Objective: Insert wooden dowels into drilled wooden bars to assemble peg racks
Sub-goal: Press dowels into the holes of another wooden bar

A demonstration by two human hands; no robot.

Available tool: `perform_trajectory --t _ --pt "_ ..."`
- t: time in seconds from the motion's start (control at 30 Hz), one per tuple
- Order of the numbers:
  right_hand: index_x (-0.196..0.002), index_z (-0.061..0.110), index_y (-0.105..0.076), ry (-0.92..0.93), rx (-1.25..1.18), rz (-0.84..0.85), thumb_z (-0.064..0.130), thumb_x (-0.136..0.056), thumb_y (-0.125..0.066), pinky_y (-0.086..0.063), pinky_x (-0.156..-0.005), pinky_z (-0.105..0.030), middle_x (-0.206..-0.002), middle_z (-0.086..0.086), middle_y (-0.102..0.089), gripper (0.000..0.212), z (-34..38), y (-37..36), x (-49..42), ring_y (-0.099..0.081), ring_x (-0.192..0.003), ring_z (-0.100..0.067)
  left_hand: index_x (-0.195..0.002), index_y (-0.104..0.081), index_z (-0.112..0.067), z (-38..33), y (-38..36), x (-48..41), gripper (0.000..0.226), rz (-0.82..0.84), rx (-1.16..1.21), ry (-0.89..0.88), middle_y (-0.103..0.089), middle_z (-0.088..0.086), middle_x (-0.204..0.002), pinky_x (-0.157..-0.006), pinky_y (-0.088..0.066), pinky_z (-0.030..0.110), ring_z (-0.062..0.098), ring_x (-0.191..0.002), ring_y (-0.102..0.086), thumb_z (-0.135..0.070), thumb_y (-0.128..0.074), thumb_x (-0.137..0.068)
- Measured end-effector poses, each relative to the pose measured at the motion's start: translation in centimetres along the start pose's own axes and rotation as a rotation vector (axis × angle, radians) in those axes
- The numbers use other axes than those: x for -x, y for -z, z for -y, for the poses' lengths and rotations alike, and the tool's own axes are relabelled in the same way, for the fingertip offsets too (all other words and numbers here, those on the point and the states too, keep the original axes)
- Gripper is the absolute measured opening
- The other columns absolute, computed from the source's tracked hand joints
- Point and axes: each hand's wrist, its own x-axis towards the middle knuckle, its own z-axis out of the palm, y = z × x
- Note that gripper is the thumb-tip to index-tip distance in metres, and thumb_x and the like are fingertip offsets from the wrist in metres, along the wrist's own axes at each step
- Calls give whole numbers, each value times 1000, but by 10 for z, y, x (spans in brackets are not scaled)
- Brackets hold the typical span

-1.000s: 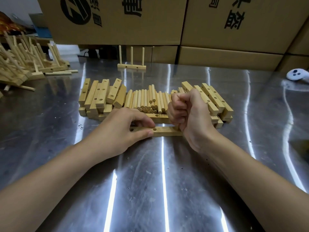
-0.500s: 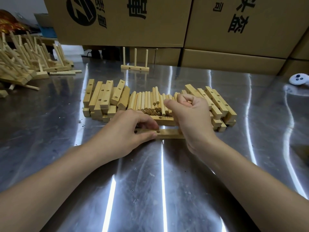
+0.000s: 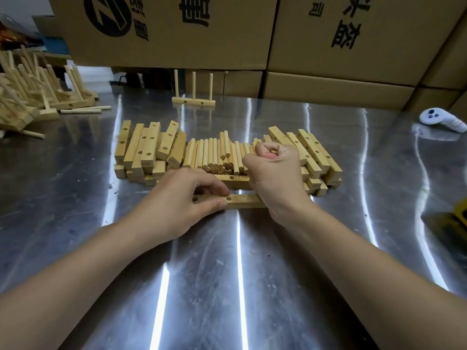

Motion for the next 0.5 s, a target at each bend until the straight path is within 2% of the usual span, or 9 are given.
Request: perform_trajectory --t 0.1,0.2,0.37,0.5 --pt "-57 29 -26 30 47 -4 -7 -78 -58 -37 -54 -14 -59 1 -22 53 2 -2 4 -20 -59 -21 -105 -78 -44 1 0 1 18 -13 10 13 -71 -24 -98 -85 -45 16 -8 -98 -61 -38 -83 -89" --pt "-58 27 -27 9 63 -21 -10 -78 -57 -35 -54 -20 -59 0 -21 52 8 -3 8 -20 -60 -22 -105 -78 -43 -2 0 1 17 -4 26 31 -70 -23 -98 -88 -47 23 -4 -98 -62 -37 -83 -90" --pt "-61 27 -22 -51 43 -38 -9 -76 -57 -28 -50 -22 -62 -2 -19 52 11 -4 8 -17 -62 -26 -105 -78 -42 -3 -1 0 17 4 17 26 -71 -22 -98 -85 -49 24 -3 -97 -62 -37 -83 -90" --pt "-63 20 -20 -56 61 -49 -12 -79 -56 -32 -52 -18 -63 -3 -19 51 13 -5 10 -16 -63 -27 -108 -79 -40 -3 0 1 19 -2 -9 -1 -70 -21 -98 -85 -51 24 -5 -95 -62 -38 -83 -90"
